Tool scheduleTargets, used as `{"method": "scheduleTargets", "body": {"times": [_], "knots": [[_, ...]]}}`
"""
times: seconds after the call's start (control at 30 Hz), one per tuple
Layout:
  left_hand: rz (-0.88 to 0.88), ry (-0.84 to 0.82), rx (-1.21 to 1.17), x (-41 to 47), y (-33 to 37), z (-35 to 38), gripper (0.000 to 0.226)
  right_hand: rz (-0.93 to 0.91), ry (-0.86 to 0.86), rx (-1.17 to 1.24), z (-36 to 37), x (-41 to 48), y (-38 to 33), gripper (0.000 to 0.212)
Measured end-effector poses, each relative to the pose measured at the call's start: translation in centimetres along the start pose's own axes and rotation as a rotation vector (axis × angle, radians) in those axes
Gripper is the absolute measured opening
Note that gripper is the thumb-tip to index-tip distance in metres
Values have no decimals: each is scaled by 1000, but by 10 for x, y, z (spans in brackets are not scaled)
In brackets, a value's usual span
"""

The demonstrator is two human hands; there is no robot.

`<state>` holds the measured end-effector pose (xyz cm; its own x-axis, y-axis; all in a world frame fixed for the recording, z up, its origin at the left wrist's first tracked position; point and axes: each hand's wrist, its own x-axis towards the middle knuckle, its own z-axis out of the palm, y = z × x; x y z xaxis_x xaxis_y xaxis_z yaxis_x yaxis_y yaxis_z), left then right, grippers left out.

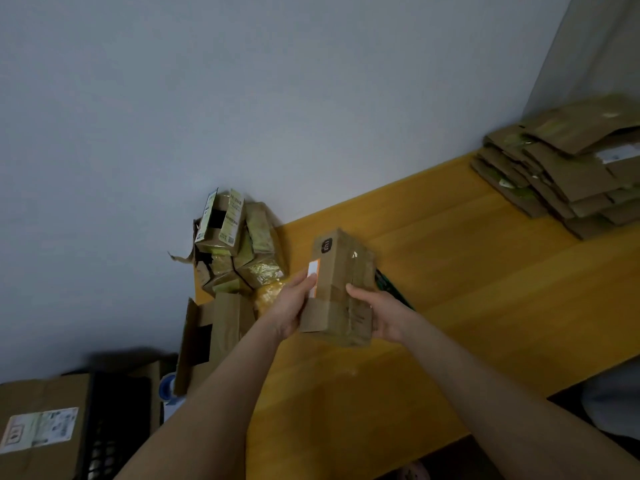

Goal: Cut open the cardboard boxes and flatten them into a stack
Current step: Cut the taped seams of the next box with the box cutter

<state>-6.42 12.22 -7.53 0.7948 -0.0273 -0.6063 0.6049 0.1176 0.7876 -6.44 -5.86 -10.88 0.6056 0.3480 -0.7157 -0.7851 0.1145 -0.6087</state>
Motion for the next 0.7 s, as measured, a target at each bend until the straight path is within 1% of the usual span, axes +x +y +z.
{"method": "scheduleTargets", "body": {"times": [0.07, 0.1, 0.2, 0.27, 0.33, 0.37, 0.47, 0.5, 0.57, 0.63, 0.7], "knots": [[94, 116, 151, 2, 1, 3, 42, -61, 114, -69, 0, 3, 5, 58], [114, 142, 205, 3, 0, 4, 45, -85, 157, -103, 1, 5, 7, 56], [96, 82, 290, 1, -5, 9, 64, -138, 281, -271, 6, 13, 13, 39], [92, 68, 377, 6, -15, 7, 73, -160, 328, -440, 10, 17, 16, 33], [83, 120, 421, 12, -25, 0, 82, -169, 400, -671, 8, 20, 18, 35], [70, 145, 423, 16, -28, -5, 84, -166, 462, -792, 4, 21, 17, 36], [21, 169, 375, 25, -36, -18, 82, -160, 642, -1091, -16, 30, 16, 50], [1, 167, 367, 27, -38, -21, 80, -145, 665, -1180, -23, 34, 15, 57], [-29, 185, 393, 34, -42, -24, 75, -86, 645, -1308, -35, 43, 13, 67], [-62, 229, 423, 42, -46, -27, 69, -37, 639, -1420, -43, 52, 14, 67], [-112, 263, 416, 48, -47, -30, 62, -49, 710, -1512, -49, 60, 18, 60]]}}
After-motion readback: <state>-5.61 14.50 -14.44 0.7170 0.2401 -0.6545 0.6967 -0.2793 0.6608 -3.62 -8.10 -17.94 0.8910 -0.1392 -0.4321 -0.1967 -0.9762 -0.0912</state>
